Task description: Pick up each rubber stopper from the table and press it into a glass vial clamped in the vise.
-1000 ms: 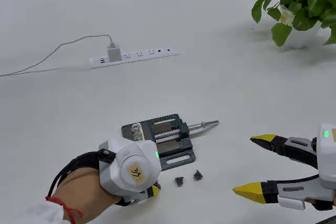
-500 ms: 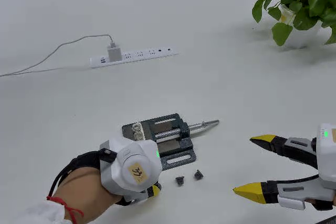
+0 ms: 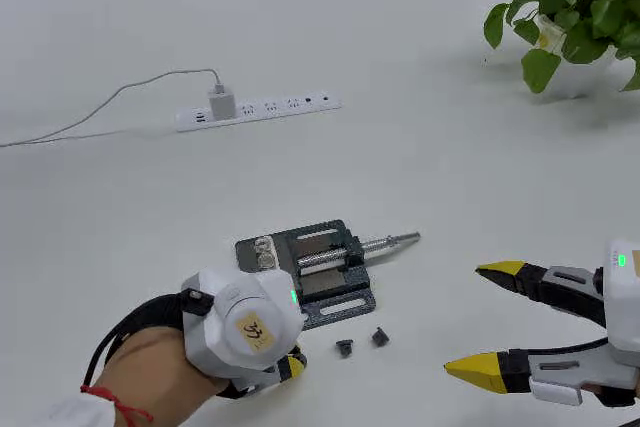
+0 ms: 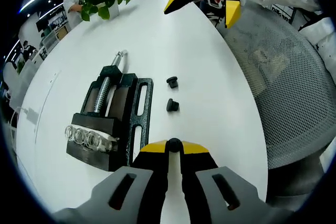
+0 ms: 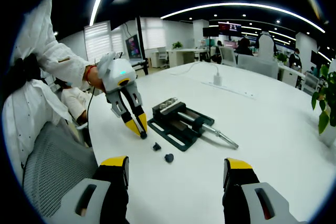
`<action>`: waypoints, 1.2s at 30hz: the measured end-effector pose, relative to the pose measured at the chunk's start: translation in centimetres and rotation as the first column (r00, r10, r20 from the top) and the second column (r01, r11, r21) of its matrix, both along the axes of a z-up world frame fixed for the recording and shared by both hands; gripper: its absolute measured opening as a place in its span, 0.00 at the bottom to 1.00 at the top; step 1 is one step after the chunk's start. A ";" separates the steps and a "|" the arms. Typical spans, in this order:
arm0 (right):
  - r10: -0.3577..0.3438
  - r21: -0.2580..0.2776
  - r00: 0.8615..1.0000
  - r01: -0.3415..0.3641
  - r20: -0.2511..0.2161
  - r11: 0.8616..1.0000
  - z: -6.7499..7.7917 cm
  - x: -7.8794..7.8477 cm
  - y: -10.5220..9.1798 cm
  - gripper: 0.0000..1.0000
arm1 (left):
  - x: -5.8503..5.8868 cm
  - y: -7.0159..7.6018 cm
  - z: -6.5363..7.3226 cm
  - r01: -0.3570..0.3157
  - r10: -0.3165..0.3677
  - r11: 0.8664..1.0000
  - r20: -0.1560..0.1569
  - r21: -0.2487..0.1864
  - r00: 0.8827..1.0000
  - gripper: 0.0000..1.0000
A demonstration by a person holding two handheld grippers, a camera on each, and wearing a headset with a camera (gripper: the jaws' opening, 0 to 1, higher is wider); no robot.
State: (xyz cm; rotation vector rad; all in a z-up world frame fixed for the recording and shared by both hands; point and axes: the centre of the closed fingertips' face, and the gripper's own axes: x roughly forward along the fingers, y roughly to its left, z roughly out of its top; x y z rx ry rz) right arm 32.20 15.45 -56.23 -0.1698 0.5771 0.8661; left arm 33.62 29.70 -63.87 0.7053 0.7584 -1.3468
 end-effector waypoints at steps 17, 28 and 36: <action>0.042 -0.005 0.999 -0.042 0.015 0.999 0.6 0.1 1.3 0.71 | -0.6 0.9 3.2 -0.082 0.083 0.989 0.000 -0.124 0.997 0.04; 0.084 -0.002 0.996 -0.084 0.038 0.996 1.9 0.2 2.9 0.70 | -0.7 1.9 6.9 -0.160 0.164 0.955 -0.005 -0.249 0.986 0.04; 0.120 0.008 0.990 -0.121 0.070 0.993 3.8 0.3 4.4 0.70 | -0.5 2.4 10.3 -0.222 0.228 0.907 -0.024 -0.357 0.973 0.04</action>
